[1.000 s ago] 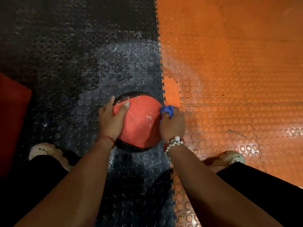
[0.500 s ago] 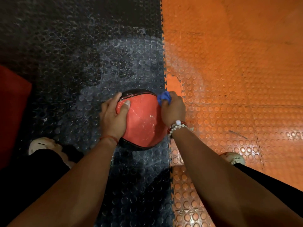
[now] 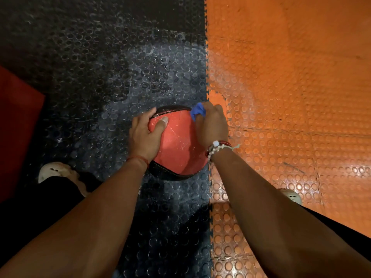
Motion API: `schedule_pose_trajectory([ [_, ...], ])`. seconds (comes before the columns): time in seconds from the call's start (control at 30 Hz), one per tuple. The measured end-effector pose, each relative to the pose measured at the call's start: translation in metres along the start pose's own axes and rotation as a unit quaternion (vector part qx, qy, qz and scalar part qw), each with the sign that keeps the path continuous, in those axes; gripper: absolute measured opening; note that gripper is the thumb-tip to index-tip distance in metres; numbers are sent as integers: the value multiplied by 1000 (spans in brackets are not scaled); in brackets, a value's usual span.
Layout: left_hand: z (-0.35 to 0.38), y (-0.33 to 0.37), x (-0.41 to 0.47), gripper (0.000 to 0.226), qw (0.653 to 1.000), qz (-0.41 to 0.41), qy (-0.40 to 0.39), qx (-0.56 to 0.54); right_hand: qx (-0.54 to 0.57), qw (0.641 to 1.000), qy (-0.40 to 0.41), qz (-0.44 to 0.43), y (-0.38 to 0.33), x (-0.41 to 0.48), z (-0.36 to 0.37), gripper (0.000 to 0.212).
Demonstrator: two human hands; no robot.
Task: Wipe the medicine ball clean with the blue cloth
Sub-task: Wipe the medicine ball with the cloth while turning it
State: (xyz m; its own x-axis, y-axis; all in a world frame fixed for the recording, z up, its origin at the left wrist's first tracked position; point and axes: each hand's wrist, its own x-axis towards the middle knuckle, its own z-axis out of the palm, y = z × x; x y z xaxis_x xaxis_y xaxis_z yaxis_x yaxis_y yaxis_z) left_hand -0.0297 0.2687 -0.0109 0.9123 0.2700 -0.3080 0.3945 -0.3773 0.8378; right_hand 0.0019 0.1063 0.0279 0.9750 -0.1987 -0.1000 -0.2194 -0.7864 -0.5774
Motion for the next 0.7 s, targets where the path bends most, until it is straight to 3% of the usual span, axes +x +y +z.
schedule_pose_trajectory([
  [0.07,1,1,-1,55,1000,1,5,6,38,998,4,58,11,1,-3,27],
  [0.17,2,2,2,55,1000,-4,11,15,31,996,48,67,13,-27,-4,28],
  [0.33,2,4,8,60,1000,-8,17,15,-4,996,53,-71,-12,-68,4,40],
  [0.4,2,4,6,60,1000,1,11,23,-36,995,39,-84,-18,-51,3,34],
  [0.53,1,4,1,63,1000,5,4,23,-53,997,7,-55,-17,-9,-1,29],
  [0.7,5,7,2,60,1000,-5,7,23,31,996,14,79,15,-1,-5,29],
])
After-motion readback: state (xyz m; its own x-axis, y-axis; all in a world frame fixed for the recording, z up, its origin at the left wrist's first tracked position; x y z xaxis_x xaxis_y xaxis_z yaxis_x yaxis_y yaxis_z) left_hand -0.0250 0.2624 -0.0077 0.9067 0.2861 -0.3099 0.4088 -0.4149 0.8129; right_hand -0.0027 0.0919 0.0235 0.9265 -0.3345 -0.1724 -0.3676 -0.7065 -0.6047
